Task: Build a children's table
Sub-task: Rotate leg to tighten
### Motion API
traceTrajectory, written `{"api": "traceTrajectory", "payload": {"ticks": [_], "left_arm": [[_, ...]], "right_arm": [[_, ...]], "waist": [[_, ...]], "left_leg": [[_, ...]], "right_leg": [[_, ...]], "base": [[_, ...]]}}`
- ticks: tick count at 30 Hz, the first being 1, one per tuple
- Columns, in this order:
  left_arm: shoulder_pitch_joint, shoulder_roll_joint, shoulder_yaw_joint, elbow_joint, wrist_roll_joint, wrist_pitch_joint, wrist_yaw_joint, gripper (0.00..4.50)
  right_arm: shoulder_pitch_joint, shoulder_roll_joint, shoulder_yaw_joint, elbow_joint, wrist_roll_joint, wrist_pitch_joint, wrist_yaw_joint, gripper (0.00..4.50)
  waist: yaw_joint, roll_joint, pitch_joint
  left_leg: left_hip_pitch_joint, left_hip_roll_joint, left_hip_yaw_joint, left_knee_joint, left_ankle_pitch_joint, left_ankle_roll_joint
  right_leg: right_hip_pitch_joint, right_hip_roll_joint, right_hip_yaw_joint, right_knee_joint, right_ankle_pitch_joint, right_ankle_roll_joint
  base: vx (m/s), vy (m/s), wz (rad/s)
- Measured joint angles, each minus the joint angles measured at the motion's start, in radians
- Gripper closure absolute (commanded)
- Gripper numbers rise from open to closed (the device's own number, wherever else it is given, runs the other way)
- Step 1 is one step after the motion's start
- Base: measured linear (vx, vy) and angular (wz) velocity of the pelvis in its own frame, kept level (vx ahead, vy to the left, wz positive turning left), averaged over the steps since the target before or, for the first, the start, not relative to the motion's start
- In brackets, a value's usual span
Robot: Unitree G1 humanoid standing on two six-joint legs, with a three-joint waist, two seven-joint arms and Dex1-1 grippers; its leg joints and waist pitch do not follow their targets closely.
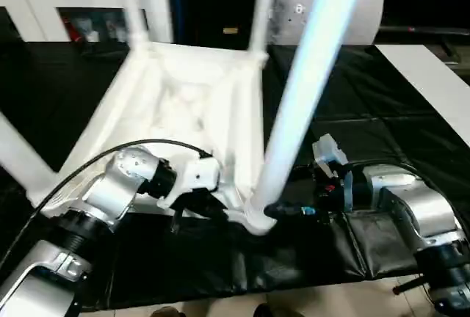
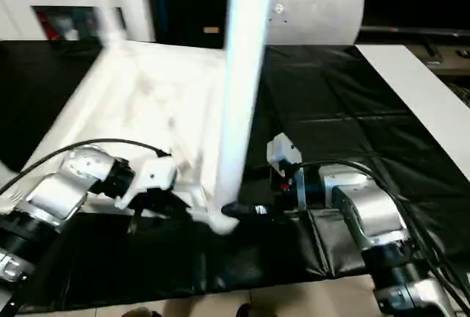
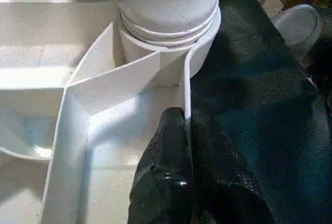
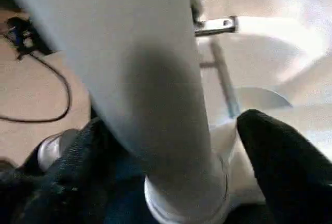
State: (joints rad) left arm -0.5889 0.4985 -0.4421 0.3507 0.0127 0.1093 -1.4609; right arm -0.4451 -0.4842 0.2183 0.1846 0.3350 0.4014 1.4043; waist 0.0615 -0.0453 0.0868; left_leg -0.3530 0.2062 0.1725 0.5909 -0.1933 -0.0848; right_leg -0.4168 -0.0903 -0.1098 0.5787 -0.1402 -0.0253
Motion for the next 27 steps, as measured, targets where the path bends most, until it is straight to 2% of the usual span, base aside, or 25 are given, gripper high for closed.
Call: {"api": "traceTrajectory", "payload": {"ticks": [1, 4, 9, 10, 11, 18, 21, 24, 25, 27], "left_arm": [[-0.001, -0.001, -0.004, 0.001, 0.000, -0.008, -0.005, 4.50], [-0.005, -0.002, -0.006, 0.012, 0.000, -0.021, -0.017, 4.50], [-0.009, -0.001, -0.006, 0.022, 0.000, -0.035, -0.022, 4.50], [-0.009, 0.000, -0.006, 0.023, 0.000, -0.037, -0.022, 4.50], [-0.009, 0.000, -0.006, 0.024, 0.000, -0.039, -0.022, 4.50], [-0.010, 0.000, -0.004, 0.026, -0.005, -0.035, -0.020, 4.50], [-0.009, -0.010, 0.006, 0.020, -0.015, 0.010, -0.011, 4.50], [0.000, -0.017, 0.037, 0.001, -0.009, 0.126, 0.063, 4.50], [0.001, -0.026, 0.046, -0.005, -0.004, 0.164, 0.094, 4.50], [0.003, -0.054, 0.071, -0.011, 0.014, 0.231, 0.172, 4.50]], "right_arm": [[-0.002, 0.000, 0.009, 0.008, 0.000, 0.000, 0.008, 1.16], [-0.002, 0.000, 0.025, 0.024, 0.000, 0.000, 0.031, 1.31], [-0.007, 0.000, 0.028, 0.035, 0.000, 0.000, 0.053, 1.90], [-0.008, 0.000, 0.028, 0.036, 0.000, 0.000, 0.056, 1.90], [-0.008, 0.000, 0.029, 0.037, 0.000, 0.000, 0.057, 2.10], [-0.016, -0.001, 0.034, 0.035, -0.001, -0.002, 0.053, 2.36], [-0.005, 0.011, 0.021, 0.014, 0.008, 0.030, 0.026, 2.37], [0.037, 0.061, -0.025, -0.031, 0.003, 0.066, -0.120, 2.38], [0.047, 0.081, -0.035, -0.043, -0.014, 0.073, -0.175, 2.39], [0.050, 0.126, -0.063, -0.050, -0.049, 0.084, -0.301, 2.41]], "waist": [[0.001, -0.001, -0.001], [0.000, -0.003, -0.001], [-0.001, -0.004, -0.001], [-0.001, -0.004, -0.001], [-0.001, -0.004, -0.001], [-0.001, -0.004, -0.001], [-0.002, -0.004, -0.001], [-0.009, -0.005, -0.001], [-0.016, -0.005, -0.001], [-0.041, -0.006, -0.001]], "left_leg": [[0.000, 0.000, 0.000, 0.000, 0.000, 0.000], [0.000, 0.000, 0.001, 0.000, 0.000, 0.000], [0.000, 0.000, 0.001, 0.000, 0.000, 0.000], [0.000, 0.000, 0.001, 0.001, 0.000, 0.000], [0.000, 0.000, 0.001, 0.001, 0.000, 0.000], [0.000, 0.000, 0.001, 0.001, 0.000, 0.000], [0.001, 0.000, 0.001, 0.001, 0.000, 0.000], [0.002, 0.000, 0.002, 0.001, 0.002, -0.002], [0.002, 0.000, 0.002, 0.001, 0.002, -0.003], [0.002, -0.001, 0.001, 0.002, 0.003, -0.004]], "right_leg": [[0.000, 0.000, 0.000, 0.000, 0.000, 0.000], [0.000, 0.000, 0.001, 0.000, 0.000, 0.000], [0.000, 0.000, 0.001, 0.002, 0.000, 0.000], [0.000, 0.000, 0.001, 0.002, 0.000, 0.000], [0.000, 0.000, 0.001, 0.002, 0.000, 0.000], [0.000, 0.000, 0.001, 0.002, 0.000, 0.000], [0.000, 0.000, 0.001, 0.003, 0.000, 0.000], [0.000, 0.000, 0.003, 0.005, -0.001, 0.001], [0.000, 0.000, 0.003, 0.005, -0.001, 0.001], [0.000, 0.001, 0.003, 0.004, -0.001, 0.002]], "base": [[0.000, 0.000, 0.00], [0.000, 0.000, 0.00], [0.000, 0.000, 0.00], [0.000, 0.000, 0.00], [0.000, 0.000, 0.00], [0.000, 0.000, 0.00], [0.000, 0.000, 0.00], [0.000, 0.000, 0.00], [0.000, 0.000, 0.00], [0.000, 0.000, 0.00]]}}
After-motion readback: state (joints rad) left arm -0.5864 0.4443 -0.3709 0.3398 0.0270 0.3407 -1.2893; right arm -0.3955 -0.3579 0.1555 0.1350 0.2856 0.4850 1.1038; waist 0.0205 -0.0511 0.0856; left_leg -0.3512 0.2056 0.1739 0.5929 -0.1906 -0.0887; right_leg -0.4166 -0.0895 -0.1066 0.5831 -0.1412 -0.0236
